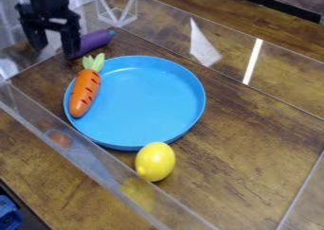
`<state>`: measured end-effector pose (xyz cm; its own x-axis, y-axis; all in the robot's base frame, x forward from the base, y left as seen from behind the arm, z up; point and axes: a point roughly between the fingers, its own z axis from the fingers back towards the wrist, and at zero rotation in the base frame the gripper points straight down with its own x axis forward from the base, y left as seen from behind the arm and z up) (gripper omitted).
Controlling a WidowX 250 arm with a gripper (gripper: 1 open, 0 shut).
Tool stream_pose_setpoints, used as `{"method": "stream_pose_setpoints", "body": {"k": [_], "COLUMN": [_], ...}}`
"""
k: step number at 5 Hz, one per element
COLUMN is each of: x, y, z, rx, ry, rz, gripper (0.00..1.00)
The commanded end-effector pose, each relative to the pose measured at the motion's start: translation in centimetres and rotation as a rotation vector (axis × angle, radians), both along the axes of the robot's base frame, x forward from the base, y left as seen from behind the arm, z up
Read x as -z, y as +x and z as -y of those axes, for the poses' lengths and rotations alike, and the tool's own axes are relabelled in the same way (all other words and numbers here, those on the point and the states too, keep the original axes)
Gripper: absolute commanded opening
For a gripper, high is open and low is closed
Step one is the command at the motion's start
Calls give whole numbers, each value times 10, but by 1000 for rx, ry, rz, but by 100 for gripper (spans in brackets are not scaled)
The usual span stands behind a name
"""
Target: Move the carrot to the left side
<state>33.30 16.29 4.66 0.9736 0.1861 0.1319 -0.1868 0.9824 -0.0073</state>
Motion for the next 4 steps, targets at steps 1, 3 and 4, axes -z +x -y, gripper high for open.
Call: {"method": "stream_pose_setpoints", "body": {"k": [1,3,4], "x": [-11,0,2], "y": [-9,-15,-16], "z": [-1,8,26], "rx": [-4,2,43], "ry": [18,14,12], "rz": [61,79,84], "gripper": [100,100,0]}}
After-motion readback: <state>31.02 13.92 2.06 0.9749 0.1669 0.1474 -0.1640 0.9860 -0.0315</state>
